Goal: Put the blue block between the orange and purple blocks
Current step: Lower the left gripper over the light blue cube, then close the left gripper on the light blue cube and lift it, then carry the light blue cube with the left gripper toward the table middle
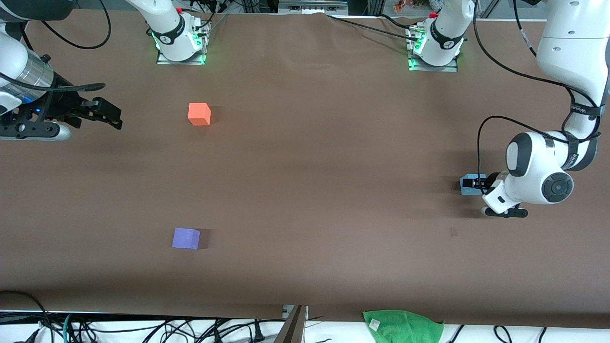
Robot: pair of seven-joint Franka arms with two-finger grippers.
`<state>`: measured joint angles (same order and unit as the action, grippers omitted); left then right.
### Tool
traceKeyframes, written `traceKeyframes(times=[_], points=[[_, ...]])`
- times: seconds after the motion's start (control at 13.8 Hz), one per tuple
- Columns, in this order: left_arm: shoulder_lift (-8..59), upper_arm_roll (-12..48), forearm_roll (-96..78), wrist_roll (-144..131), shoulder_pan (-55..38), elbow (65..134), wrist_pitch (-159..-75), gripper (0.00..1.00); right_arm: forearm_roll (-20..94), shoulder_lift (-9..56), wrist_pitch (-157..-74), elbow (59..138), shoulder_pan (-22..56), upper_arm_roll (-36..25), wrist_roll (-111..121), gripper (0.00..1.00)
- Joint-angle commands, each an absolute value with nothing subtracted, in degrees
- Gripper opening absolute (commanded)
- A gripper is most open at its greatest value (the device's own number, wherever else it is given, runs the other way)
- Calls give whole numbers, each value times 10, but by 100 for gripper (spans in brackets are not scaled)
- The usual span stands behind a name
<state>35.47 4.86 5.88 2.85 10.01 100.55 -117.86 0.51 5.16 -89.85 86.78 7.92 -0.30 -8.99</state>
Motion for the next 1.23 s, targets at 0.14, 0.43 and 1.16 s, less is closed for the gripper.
traceKeyframes(times=[0.14, 0.43, 1.16], points=[[355, 52, 43, 43, 103, 1006, -1170, 15, 9, 47, -894, 865, 80, -4, -91, 99], [341, 54, 42, 41, 96, 992, -1135, 12, 9, 47, -893, 865, 80, -4, -91, 99], [327, 262, 42, -226, 22, 845, -949, 16, 9, 47, -893, 864, 80, -4, -92, 99]])
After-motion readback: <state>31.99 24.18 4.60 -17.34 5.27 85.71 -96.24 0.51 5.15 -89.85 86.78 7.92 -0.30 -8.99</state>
